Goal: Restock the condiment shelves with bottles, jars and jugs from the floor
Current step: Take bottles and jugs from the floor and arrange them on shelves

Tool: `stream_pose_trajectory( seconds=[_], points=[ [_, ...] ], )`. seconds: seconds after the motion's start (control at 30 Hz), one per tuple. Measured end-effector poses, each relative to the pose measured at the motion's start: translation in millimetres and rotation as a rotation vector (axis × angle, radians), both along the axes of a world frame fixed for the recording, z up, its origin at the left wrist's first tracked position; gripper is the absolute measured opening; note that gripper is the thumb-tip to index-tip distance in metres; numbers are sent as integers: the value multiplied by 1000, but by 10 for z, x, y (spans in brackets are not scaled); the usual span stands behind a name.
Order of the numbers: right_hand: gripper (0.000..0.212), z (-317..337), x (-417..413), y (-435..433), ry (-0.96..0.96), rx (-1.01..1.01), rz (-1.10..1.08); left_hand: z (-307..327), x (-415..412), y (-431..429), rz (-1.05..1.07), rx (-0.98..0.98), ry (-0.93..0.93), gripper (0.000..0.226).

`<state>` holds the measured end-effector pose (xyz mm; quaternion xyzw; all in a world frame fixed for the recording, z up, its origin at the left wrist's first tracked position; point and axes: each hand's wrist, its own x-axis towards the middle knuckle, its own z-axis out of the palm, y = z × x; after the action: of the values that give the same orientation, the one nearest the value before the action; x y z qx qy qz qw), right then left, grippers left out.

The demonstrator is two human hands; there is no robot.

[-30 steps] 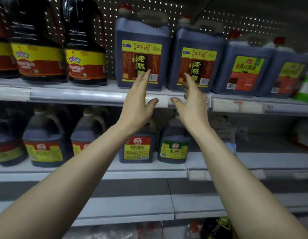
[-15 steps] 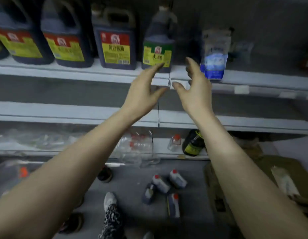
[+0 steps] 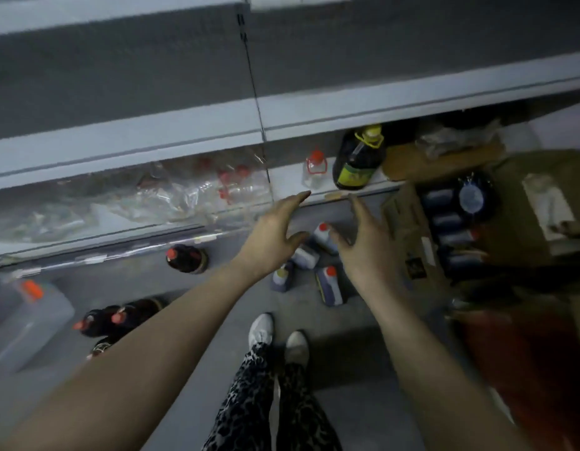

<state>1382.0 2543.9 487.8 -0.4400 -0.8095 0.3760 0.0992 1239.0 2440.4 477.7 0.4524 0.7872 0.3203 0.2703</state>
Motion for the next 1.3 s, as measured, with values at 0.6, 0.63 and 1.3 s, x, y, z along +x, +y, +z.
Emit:
stream_pose_trajectory(
  seconds=[0.6, 0.63, 1.3],
  points=[
    [80, -3181, 1104, -235, -216, -312, -382, -3395, 542, 456, -363, -474, -95, 85],
    [81, -3330, 1131, -251, -218, -313, -390, -3550, 550, 472, -371, -480, -89, 86],
    [112, -6231, 1257, -508, -100, -330, -714, -6035, 1055, 674, -283, -412, -109, 92]
  ],
)
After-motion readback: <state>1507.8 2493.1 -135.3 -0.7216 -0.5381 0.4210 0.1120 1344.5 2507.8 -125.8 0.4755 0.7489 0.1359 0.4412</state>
